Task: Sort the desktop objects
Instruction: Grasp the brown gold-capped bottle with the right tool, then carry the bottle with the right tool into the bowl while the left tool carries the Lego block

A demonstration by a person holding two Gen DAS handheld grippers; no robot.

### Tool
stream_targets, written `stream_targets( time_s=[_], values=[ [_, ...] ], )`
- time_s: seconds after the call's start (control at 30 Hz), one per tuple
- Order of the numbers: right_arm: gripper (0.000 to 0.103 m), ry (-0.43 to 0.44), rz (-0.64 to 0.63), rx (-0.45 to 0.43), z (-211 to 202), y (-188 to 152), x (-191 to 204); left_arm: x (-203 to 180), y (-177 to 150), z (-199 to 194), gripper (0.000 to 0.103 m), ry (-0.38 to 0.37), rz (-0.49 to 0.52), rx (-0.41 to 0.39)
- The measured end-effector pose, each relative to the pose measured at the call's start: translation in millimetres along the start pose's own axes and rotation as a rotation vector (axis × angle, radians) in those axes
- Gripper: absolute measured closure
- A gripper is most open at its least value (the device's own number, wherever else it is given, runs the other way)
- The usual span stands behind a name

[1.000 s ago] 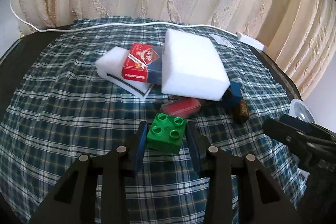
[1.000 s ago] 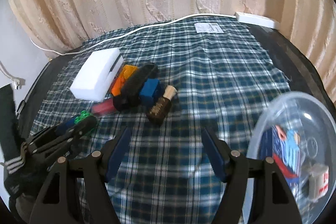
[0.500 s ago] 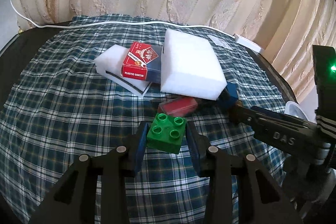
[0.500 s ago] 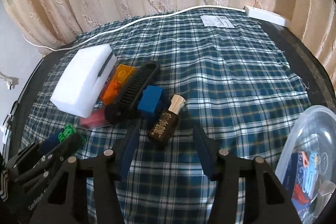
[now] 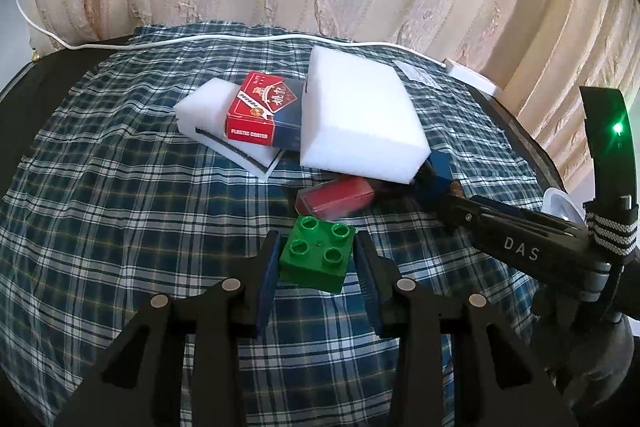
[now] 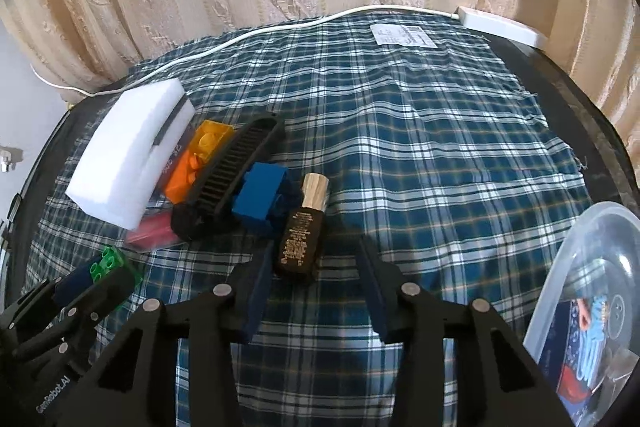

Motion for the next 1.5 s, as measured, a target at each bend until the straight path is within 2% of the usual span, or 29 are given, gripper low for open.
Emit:
stream_targets(
  time_s=[0.37, 0.47, 0.53, 1.07, 1.5],
  values=[
    [0.057, -0.034, -0.041, -0.015, 8, 9, 6, -2, -1, 1, 0.063, -0.001, 0.014, 0.009],
    [0.066, -0.048, -0.046, -0.019, 7, 7, 5, -2, -1, 2, 0.063, -0.005, 0.017, 0.011],
    [0.081, -0.032, -0.037, -0.019, 4, 6, 3, -2, -1, 2, 0.063, -0.009, 0.017, 0.014],
    [0.080, 0.064, 0.039, -0.044, -28, -23, 4, -8, -2, 2, 0.063, -0.029, 0.029, 0.011],
    [0.080, 0.082, 0.049, -0.073, -53, -41, 7, -10, -6, -6, 0.063, -0.039, 0.032, -0.011]
  ],
)
Point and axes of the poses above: each gripper's, at about its wrist camera, not at the fingertips, and z roughly the way its jaws point, x to its left, y to its top, the point moved 1 cm from there along z, roughly the way its jaws point, and after that the axes turned 8 degrees about -z, right-handed, at the moved point
